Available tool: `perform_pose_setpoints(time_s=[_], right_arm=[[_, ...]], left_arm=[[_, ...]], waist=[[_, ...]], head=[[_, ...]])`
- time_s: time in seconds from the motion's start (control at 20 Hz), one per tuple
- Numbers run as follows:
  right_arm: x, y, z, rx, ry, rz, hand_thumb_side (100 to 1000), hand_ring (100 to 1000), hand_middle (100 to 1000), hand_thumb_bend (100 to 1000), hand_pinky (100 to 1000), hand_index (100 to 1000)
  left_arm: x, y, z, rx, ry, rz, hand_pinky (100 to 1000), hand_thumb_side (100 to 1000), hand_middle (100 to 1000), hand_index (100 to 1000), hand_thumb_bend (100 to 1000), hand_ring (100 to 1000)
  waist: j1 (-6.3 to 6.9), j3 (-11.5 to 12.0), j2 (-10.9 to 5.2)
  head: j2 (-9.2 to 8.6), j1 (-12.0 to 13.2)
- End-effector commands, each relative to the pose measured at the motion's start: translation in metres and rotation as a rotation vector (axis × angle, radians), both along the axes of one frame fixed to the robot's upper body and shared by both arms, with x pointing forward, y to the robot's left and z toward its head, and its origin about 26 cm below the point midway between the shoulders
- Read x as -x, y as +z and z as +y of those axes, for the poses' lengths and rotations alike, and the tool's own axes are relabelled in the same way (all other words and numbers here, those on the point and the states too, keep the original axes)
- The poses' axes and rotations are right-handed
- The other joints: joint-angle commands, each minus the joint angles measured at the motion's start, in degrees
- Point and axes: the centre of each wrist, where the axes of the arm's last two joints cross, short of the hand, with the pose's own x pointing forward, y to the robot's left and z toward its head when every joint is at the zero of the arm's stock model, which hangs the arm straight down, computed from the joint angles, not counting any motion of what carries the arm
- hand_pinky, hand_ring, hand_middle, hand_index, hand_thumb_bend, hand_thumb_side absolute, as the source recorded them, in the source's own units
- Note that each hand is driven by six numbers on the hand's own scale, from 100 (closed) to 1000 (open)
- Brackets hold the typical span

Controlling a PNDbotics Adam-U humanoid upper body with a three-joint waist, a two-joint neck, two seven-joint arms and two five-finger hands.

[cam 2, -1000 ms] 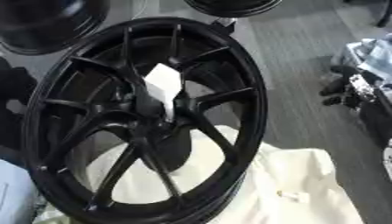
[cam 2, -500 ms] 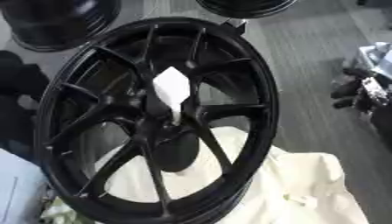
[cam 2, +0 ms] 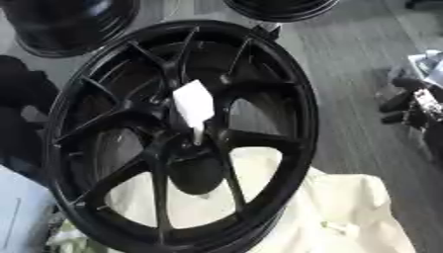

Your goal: Pull the pin out of the wheel hub.

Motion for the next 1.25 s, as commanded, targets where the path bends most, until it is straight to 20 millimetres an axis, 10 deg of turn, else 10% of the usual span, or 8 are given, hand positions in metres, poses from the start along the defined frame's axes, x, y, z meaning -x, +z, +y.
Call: perform_pose_setpoints(time_s=[0.05,0.3,0.8,1.25], right_arm=[[0.000,0.010,-0.005,0.032,-0.007,-0.017,742,644,527,100,599,805],[0.000,0.010,-0.005,0.034,-0.003,-0.014,744,644,527,100,599,805],[-0.001,0.008,-0.003,0.023,0.003,-0.008,748,644,528,100,599,806],[-0.003,0.009,0.000,-0.001,0.011,-0.022,744,645,528,100,599,806]], left_arm=[[0.006,0.014,0.004,-0.021,0.014,-0.037,936,750,773,944,156,864],[0.003,0.010,0.000,0.130,-0.027,-0.067,894,519,721,907,100,821],[-0.006,-0.010,-0.074,0.951,0.001,-0.354,788,669,637,846,100,739],[-0.024,-0.062,-0.161,1.375,0.074,-0.200,781,870,652,872,165,743]], waist=[[-0.08,0.0,-1.62],[-0.09,0.0,-1.68],[-0.60,-0.3,-1.72],[-1.76,-0.6,-1.18]], head=[[-0.56,0.2],[-0.56,0.3],[-0.61,0.9],[-1.10,1.5]])
